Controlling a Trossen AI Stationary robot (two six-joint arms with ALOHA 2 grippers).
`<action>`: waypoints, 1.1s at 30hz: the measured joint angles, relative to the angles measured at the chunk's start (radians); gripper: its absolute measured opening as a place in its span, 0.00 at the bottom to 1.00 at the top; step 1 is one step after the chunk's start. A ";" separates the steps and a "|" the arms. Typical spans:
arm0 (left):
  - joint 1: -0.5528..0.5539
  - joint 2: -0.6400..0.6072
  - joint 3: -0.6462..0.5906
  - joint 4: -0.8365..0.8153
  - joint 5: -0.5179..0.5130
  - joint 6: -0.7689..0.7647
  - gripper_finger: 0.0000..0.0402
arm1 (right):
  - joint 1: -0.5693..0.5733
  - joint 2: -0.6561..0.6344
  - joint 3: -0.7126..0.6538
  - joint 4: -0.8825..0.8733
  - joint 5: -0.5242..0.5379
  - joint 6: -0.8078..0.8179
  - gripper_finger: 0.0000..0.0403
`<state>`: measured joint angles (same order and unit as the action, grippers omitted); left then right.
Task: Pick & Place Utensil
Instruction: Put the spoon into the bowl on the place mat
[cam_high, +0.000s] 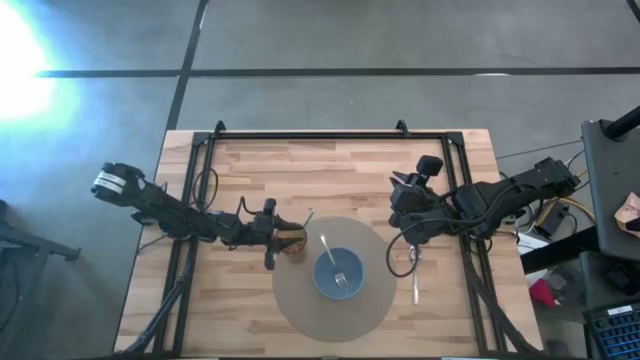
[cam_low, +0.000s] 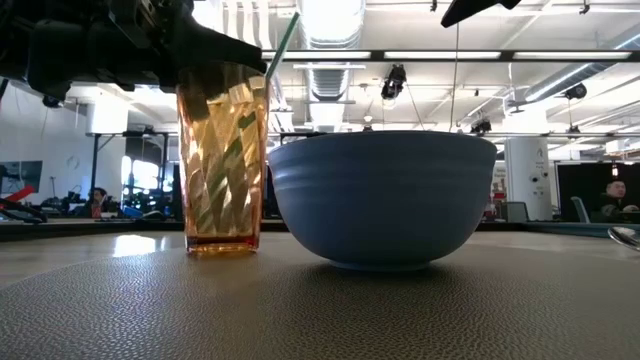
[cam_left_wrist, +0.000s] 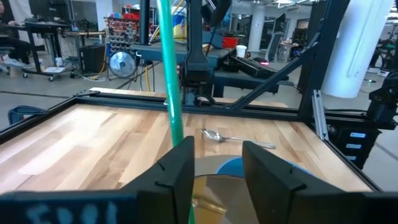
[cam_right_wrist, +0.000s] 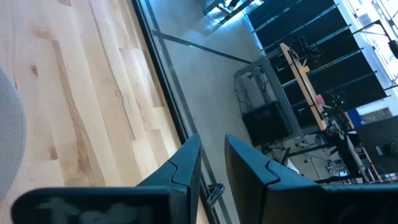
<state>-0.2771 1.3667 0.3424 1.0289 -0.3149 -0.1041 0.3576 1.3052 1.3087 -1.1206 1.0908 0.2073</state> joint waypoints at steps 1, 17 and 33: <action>0.000 -0.004 0.000 -0.001 0.000 -0.001 0.35 | 0.000 0.000 0.000 0.000 0.000 0.000 0.17; 0.000 -0.111 -0.003 -0.096 -0.001 -0.001 0.39 | 0.000 0.000 0.000 -0.001 0.000 0.002 0.17; 0.000 -0.207 -0.002 -0.153 -0.001 0.050 0.39 | 0.000 -0.002 0.018 -0.006 0.000 0.001 0.17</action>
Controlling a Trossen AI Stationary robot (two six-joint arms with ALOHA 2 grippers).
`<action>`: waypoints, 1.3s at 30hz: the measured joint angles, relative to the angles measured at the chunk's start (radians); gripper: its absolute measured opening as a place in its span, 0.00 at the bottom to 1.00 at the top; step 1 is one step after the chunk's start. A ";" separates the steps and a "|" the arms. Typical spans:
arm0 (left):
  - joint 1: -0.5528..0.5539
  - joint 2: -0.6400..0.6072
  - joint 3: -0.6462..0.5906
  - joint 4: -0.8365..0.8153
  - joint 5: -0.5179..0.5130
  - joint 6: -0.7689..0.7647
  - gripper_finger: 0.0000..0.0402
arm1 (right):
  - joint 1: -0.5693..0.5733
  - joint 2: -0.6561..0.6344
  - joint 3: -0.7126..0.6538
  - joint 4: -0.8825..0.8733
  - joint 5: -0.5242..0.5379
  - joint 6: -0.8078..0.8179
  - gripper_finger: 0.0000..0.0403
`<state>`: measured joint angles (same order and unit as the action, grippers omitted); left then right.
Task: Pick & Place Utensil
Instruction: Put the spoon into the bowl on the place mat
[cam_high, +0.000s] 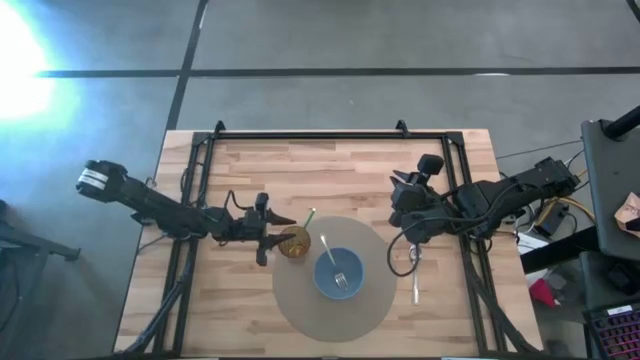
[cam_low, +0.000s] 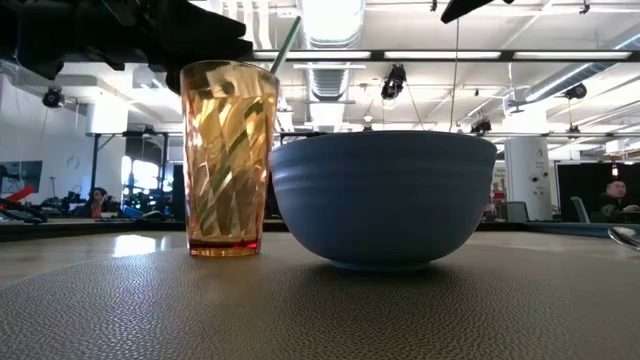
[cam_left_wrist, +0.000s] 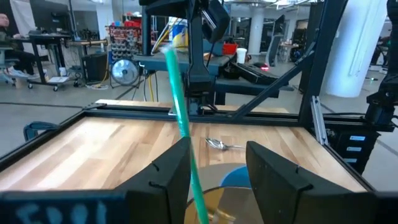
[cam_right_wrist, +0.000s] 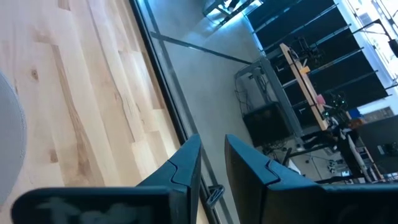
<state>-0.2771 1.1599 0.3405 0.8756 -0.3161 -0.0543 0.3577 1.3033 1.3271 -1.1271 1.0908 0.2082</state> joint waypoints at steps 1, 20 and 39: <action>0.000 -0.014 0.000 -0.014 0.000 0.001 0.39 | 0.000 0.000 0.006 0.000 0.000 0.001 0.17; 0.000 -0.323 0.001 -0.333 0.019 -0.023 0.39 | 0.007 -0.008 0.093 -0.251 -0.371 0.577 0.17; 0.000 -0.326 0.362 -1.052 0.064 -0.032 0.39 | 0.024 -0.008 -0.093 -0.311 -0.734 0.898 0.17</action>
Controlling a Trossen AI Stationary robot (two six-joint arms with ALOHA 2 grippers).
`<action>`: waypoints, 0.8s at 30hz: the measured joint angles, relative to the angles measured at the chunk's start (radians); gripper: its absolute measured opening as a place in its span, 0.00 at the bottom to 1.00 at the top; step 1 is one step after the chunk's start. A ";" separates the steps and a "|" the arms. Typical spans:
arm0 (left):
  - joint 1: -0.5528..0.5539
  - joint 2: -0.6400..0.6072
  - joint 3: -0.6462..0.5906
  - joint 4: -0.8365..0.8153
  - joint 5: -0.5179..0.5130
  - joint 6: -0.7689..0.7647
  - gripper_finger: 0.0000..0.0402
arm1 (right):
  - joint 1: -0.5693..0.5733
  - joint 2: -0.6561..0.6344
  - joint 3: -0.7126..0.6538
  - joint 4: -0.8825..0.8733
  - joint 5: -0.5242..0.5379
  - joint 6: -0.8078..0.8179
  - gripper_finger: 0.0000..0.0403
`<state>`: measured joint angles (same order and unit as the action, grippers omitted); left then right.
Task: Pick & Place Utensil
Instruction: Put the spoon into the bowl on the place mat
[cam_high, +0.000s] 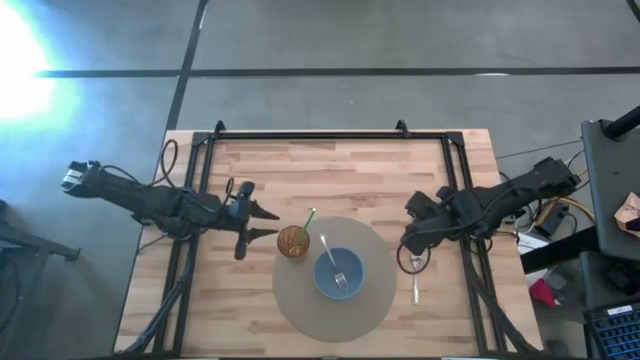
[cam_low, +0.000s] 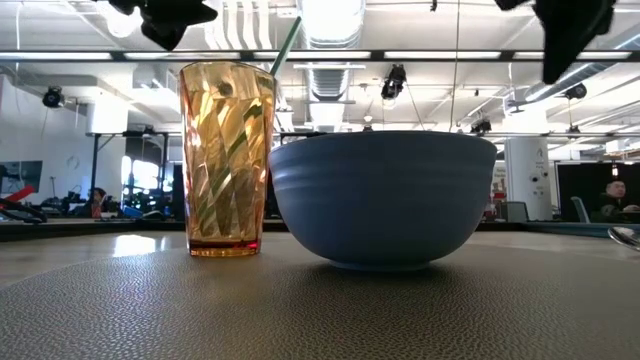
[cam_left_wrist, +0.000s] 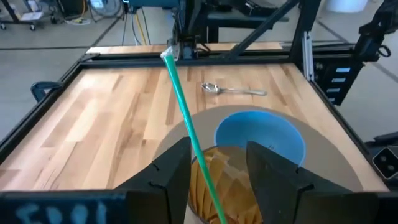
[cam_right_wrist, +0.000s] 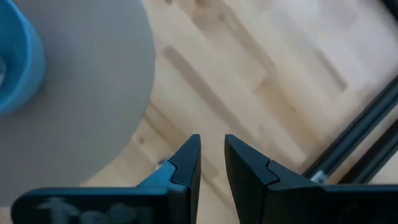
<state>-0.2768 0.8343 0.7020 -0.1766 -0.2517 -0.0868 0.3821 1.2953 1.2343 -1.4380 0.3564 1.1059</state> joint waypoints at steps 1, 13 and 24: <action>0.000 0.001 0.000 0.000 0.000 0.000 0.39 | 0.007 0.000 -0.012 -0.001 -0.016 0.020 0.17; 0.000 0.013 -0.043 -0.005 0.000 0.000 0.39 | 0.151 0.000 -0.177 0.014 -0.158 0.396 0.17; 0.000 0.013 -0.051 0.000 -0.001 0.004 0.39 | 0.216 0.000 -0.239 0.111 -0.175 0.684 0.17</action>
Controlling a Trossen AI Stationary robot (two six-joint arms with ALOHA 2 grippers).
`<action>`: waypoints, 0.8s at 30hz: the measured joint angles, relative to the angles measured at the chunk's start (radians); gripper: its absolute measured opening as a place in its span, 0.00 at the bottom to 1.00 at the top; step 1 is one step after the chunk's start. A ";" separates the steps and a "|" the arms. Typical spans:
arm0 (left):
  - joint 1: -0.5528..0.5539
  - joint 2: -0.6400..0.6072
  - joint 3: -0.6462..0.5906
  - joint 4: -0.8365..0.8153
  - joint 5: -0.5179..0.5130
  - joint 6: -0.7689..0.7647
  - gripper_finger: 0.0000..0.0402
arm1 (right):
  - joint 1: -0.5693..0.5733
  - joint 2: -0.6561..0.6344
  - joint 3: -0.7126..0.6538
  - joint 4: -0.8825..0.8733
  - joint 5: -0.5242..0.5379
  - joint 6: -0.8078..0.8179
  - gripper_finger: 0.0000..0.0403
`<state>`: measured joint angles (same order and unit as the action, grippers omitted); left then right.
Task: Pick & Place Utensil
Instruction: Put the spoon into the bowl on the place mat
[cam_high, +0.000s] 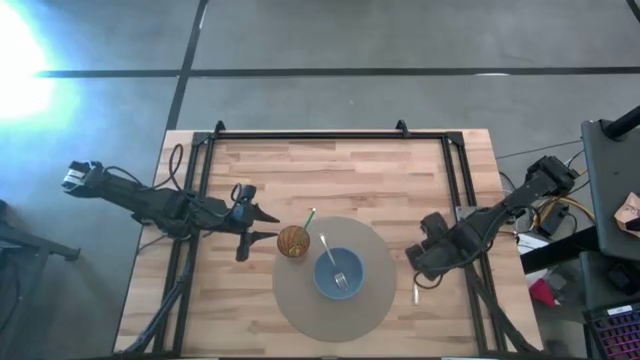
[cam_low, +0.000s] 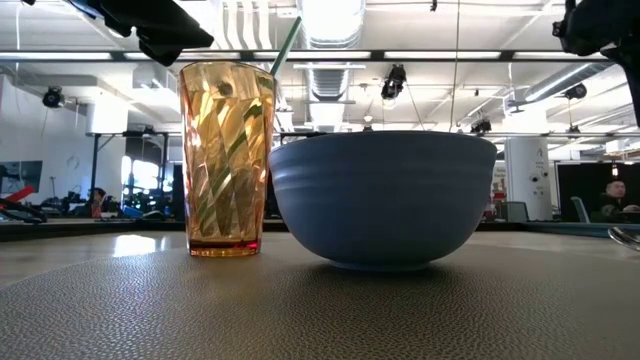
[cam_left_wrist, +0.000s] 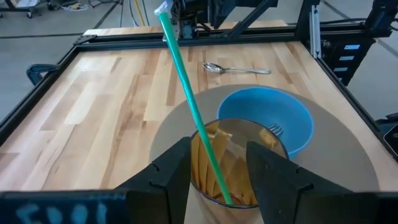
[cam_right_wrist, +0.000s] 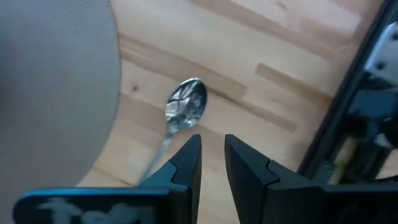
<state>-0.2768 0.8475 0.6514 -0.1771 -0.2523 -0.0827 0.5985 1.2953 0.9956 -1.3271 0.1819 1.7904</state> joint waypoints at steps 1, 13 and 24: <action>0.000 0.000 0.000 0.001 0.000 0.004 0.39 | 0.002 0.000 -0.003 0.014 0.000 0.003 0.17; 0.000 0.000 -0.001 0.001 0.000 0.024 0.39 | 0.013 0.016 -0.006 0.125 -0.007 0.027 0.17; 0.000 0.001 -0.002 -0.002 0.000 0.053 0.39 | 0.013 0.135 -0.007 0.201 -0.110 0.065 0.25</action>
<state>-0.2768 0.8482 0.6498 -0.1793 -0.2526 -0.0301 0.6113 1.4304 0.9886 -1.1260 0.0723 1.8553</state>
